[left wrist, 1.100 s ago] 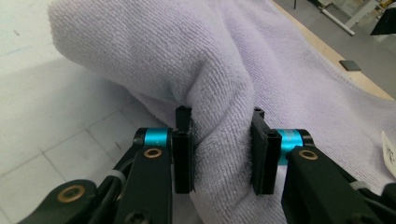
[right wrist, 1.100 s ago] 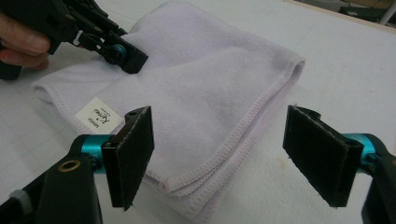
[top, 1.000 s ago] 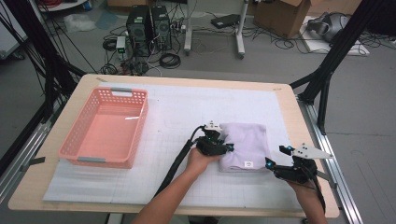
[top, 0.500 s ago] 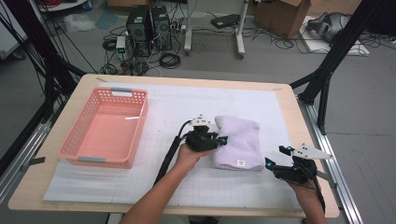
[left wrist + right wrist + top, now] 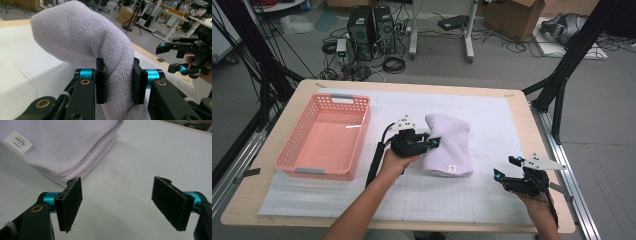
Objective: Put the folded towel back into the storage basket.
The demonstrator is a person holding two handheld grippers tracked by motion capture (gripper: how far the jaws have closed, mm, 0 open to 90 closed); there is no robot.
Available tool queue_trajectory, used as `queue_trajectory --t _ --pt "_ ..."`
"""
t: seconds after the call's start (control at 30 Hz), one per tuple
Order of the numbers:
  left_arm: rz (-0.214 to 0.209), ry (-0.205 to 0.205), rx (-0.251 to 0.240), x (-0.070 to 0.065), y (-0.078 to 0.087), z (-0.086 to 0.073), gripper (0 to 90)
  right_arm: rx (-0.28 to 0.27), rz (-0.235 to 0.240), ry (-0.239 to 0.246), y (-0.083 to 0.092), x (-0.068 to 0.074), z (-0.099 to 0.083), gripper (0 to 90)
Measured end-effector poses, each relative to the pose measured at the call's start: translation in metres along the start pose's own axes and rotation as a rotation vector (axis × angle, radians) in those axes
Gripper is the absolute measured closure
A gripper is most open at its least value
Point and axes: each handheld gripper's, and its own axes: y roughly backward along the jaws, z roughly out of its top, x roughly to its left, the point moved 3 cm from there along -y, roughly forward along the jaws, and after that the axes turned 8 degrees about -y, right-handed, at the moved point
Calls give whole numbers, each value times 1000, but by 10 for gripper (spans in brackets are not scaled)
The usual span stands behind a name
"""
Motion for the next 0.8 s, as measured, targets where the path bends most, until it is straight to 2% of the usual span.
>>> queue_trajectory --t 0.4,0.43,0.8 --pt "-14 -74 -85 1 34 14 706 -7 8 -5 -3 1 2 235" --pt "-10 -90 -96 1 39 17 706 -8 10 -7 -3 2 2 235" --pt "-8 -145 -138 2 65 32 707 -9 14 -4 -3 4 4 235"
